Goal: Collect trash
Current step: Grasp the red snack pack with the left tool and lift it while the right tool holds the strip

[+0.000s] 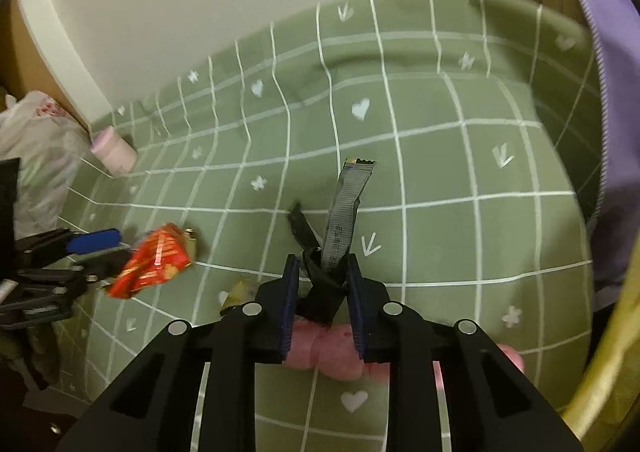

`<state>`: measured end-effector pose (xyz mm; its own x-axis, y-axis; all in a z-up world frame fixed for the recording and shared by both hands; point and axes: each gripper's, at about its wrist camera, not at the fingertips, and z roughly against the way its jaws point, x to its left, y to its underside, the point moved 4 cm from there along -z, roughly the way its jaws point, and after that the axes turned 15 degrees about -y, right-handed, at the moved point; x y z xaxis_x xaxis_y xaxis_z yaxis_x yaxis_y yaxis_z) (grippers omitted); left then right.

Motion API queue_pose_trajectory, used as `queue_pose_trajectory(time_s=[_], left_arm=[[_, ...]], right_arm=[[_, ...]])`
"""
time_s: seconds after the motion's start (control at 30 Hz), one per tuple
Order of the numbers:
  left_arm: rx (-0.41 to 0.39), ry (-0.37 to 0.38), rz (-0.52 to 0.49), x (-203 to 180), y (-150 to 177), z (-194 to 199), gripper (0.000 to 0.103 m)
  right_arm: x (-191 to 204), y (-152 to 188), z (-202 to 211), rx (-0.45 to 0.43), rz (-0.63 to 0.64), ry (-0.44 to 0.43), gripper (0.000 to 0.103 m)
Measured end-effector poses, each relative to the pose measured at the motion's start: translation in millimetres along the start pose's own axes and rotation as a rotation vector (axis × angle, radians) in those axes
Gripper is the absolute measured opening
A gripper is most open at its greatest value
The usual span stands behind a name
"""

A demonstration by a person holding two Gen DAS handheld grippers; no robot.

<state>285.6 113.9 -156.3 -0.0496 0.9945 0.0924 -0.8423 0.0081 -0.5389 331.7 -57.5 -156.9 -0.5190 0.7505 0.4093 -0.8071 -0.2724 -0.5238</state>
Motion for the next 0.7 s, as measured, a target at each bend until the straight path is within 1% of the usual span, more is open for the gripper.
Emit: queue_pose_trajectory(time_s=[0.03,0.07,0.13,0.23,0.3,0.37,0.43,0.53,0.6,0.63,0.67,0.7], left_arm=[[-0.005,-0.032,-0.021,-2,0,-1,0.05],[-0.01,-0.046,-0.052,-5,2,-2,0.05],[-0.01,-0.031,-0.101,-9,8,-3,0.052],[0.021,0.013,-0.159,-22,19,-6,0.055],[0.029,0.072,-0.145,-25,24,-2,0.055],[0.027,0.163,-0.102,-24,26,6,0.055],[0.019,0.219,-0.077,-20,24,13,0.057],[-0.005,0.21,-0.069,-18,17,18,0.06],[-0.013,0.202,-0.046,-16,12,19,0.06],[-0.021,0.217,-0.04,-18,10,22,0.061],[-0.036,0.255,-0.056,-23,9,27,0.062],[-0.052,0.275,-0.096,-30,10,31,0.064]], right_arm=[[1,0,8,-0.017,0.003,0.0,0.023],[3,0,18,-0.035,0.004,0.0,0.023],[4,2,34,-0.065,-0.002,0.002,0.023],[5,5,47,-0.09,-0.012,0.003,0.023],[6,8,56,-0.106,-0.016,0.013,0.023],[5,11,69,-0.125,-0.02,0.018,0.023],[5,13,79,-0.142,-0.02,0.023,0.023],[6,15,92,-0.171,-0.01,0.041,0.023],[6,17,102,-0.188,-0.006,0.054,0.023],[5,19,108,-0.196,-0.007,0.061,0.023],[4,20,110,-0.2,-0.009,0.064,0.023],[3,21,114,-0.205,-0.012,0.069,0.023]])
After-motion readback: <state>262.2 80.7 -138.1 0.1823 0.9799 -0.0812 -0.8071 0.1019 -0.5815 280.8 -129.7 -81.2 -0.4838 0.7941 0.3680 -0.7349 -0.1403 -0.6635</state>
